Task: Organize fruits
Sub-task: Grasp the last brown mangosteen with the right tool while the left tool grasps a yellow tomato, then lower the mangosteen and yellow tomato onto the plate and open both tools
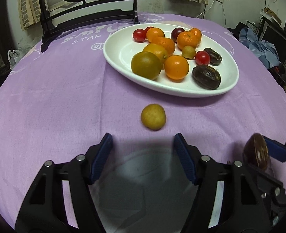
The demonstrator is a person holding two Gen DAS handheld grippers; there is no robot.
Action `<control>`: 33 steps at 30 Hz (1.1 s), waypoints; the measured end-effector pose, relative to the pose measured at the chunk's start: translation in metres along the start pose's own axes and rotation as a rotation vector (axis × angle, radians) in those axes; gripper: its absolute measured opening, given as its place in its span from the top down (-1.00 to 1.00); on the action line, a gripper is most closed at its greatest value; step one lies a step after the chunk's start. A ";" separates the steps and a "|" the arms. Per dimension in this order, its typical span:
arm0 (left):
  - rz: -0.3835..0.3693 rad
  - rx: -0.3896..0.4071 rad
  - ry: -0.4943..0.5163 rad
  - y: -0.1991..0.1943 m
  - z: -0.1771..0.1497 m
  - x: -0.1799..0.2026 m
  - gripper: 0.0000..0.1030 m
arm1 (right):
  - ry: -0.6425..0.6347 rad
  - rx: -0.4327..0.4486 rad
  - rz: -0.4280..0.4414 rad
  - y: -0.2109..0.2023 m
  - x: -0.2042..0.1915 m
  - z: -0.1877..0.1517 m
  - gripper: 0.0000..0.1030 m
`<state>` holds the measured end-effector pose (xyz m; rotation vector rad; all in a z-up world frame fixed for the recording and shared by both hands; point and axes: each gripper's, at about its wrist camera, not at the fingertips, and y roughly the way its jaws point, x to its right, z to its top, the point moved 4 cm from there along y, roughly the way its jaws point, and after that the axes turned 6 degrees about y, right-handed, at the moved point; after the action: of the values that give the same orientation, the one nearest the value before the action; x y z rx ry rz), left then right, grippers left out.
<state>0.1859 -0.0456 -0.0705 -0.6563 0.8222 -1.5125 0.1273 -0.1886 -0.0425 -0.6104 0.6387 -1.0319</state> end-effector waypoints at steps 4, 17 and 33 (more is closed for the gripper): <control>-0.007 -0.004 -0.007 0.005 0.011 -0.001 0.01 | 0.003 -0.001 0.001 0.000 0.001 0.000 0.17; -0.050 0.018 0.014 -0.014 0.003 0.005 0.50 | 0.012 -0.014 -0.011 0.005 0.007 -0.002 0.17; -0.021 0.139 0.050 -0.048 0.069 -0.001 0.50 | 0.037 0.064 -0.045 0.015 0.026 0.081 0.17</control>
<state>0.2131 -0.0525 0.0091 -0.5274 0.7419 -1.5953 0.2049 -0.1934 -0.0042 -0.5527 0.6247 -1.1035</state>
